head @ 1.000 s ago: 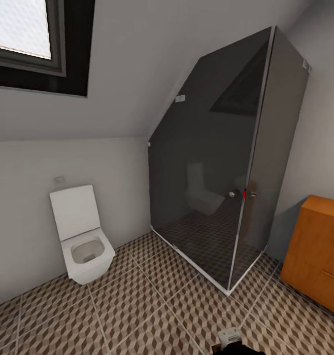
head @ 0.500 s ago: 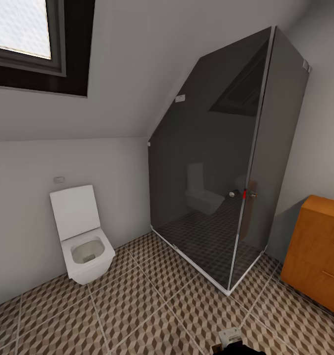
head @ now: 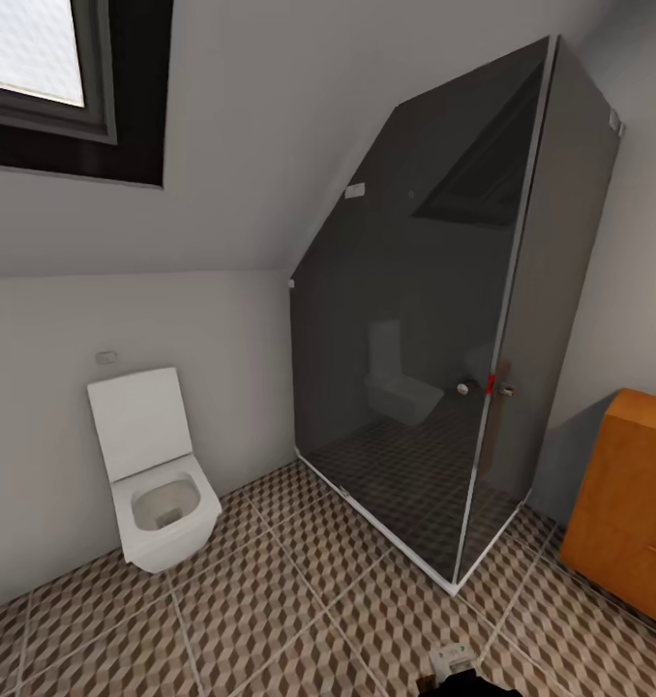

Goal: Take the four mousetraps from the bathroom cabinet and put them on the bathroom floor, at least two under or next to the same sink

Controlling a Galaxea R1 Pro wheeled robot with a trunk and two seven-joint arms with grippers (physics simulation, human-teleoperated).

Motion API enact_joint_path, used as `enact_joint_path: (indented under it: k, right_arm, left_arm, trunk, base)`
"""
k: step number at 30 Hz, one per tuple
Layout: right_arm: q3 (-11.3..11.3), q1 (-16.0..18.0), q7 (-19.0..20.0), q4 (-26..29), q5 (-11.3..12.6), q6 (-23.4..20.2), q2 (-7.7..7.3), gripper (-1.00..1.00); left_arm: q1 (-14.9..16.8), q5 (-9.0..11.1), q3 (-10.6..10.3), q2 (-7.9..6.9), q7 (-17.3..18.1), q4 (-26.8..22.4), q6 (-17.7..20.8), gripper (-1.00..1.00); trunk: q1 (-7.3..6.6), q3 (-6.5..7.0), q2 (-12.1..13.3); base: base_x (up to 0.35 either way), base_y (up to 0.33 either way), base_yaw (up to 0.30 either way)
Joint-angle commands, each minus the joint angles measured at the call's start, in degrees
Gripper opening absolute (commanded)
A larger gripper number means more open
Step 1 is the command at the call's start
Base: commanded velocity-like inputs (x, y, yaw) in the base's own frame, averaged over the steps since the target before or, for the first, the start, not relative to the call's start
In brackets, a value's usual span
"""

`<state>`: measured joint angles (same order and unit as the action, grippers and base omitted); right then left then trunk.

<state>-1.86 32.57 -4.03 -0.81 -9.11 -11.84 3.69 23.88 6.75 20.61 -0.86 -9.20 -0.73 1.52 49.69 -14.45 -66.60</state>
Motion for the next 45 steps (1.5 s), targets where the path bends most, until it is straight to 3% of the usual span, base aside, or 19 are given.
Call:
enact_joint_path:
  k: [1,14,45]
  right_arm:
    - [-0.16,0.09,-0.14,-0.08,-0.47,-0.18,0.02,-1.00]
    - [-0.13,0.06,-0.01,-0.07,-0.52,-0.13,-0.13,-1.00]
    - [-0.13,0.09,-0.19,-0.07,-0.65,-0.13,-0.25,-1.00]
  left_arm:
    - [0.03,0.54,-0.14,0.00,-0.20,-0.07,0.19,-1.00]
    - [0.03,0.71,-0.06,-0.22,-0.20,-0.07,0.23,-1.00]
    - [0.03,0.89,-0.04,-0.25,-0.20,-0.07,0.23,-1.00]
  trunk:
    - [0.03,-0.07,-0.04]
    - [0.03,-0.07,-0.04]
    - [0.03,-0.07,-0.04]
  base:
    - [0.314,0.000,0.000]
    - [0.321,0.000,0.035]
    - [0.315,0.000,0.272]
